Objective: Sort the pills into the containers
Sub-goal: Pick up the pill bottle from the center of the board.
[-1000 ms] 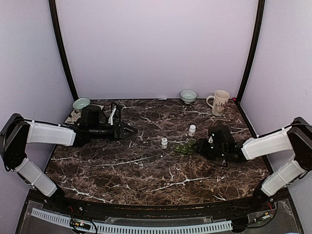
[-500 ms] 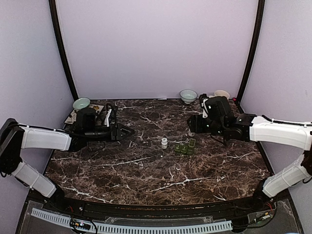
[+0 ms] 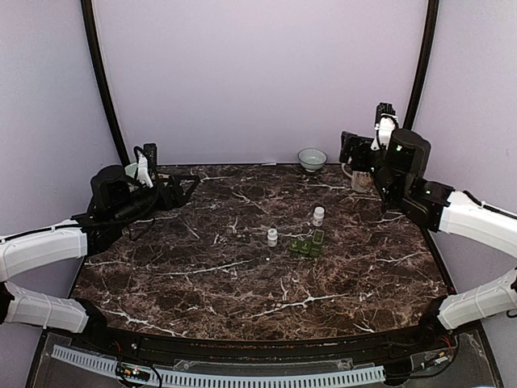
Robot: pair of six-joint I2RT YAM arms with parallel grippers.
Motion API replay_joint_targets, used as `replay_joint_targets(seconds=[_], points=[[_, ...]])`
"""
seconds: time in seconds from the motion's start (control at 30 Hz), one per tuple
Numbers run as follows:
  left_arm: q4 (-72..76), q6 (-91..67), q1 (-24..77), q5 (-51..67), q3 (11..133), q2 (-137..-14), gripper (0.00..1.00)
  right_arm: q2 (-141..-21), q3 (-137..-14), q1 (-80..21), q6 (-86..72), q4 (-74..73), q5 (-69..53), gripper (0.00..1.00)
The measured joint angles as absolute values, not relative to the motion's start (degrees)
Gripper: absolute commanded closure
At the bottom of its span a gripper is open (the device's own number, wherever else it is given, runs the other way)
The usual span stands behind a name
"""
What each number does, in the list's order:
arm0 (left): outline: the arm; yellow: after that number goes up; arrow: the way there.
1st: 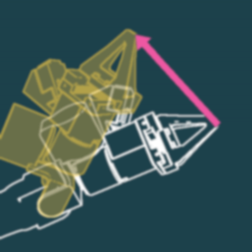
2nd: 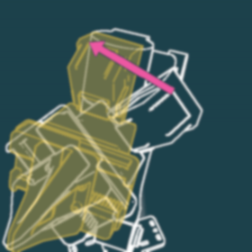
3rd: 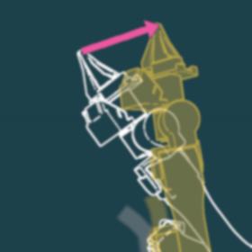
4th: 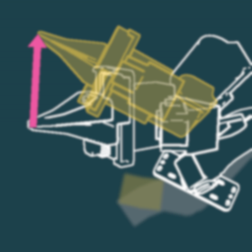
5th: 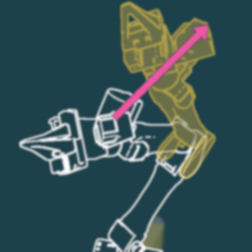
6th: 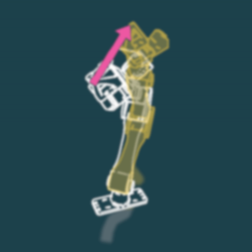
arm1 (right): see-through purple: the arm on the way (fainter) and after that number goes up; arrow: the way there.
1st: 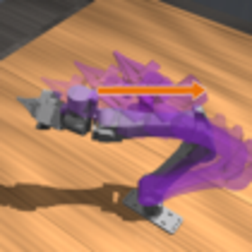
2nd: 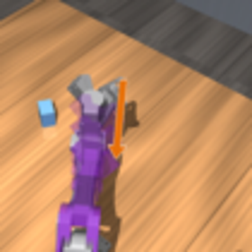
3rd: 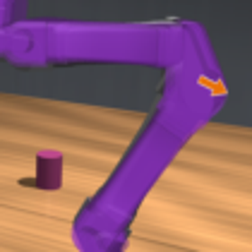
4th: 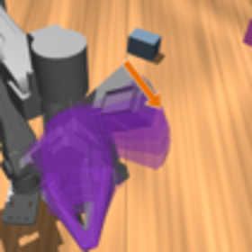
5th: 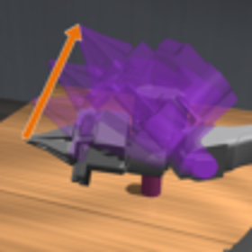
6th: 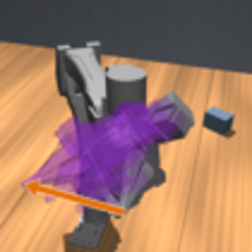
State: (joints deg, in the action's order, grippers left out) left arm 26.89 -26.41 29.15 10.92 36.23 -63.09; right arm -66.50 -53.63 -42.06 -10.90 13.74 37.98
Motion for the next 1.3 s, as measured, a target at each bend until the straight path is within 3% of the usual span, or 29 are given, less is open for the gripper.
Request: replay_joint_targets(seconds=[0.2, 0.33, 0.47, 0.9, 1.3], points=[[21.9, -26.6, 28.8, 7.4, 39.2, -67.5, 0.13, -73.2, -62.9, -41.1, -7.0, 6.9, 33.0, 0.22], [18.6, -26.6, 28.8, 6.3, 40.3, -68.8, 0.19, -84.0, -78.5, -41.3, -7.8, -5.1, 26.2, 0.26], [16.0, -26.5, 28.8, 5.3, 40.3, -68.8, 0.22, -91.3, -85.7, -42.8, -9.5, -15.7, 21.6, 0.28], [6.6, -24.2, 28.9, 3.5, 40.2, -68.2, 0.24, -118.8, -109.3, -49.3, -15.2, -45.7, 13.7, 0.25], [5.0, -23.3, 29.3, 4.0, 39.6, -66.8, 0.24, -123.0, -111.7, -49.5, -17.3, -54.1, 10.1, 0.26]])
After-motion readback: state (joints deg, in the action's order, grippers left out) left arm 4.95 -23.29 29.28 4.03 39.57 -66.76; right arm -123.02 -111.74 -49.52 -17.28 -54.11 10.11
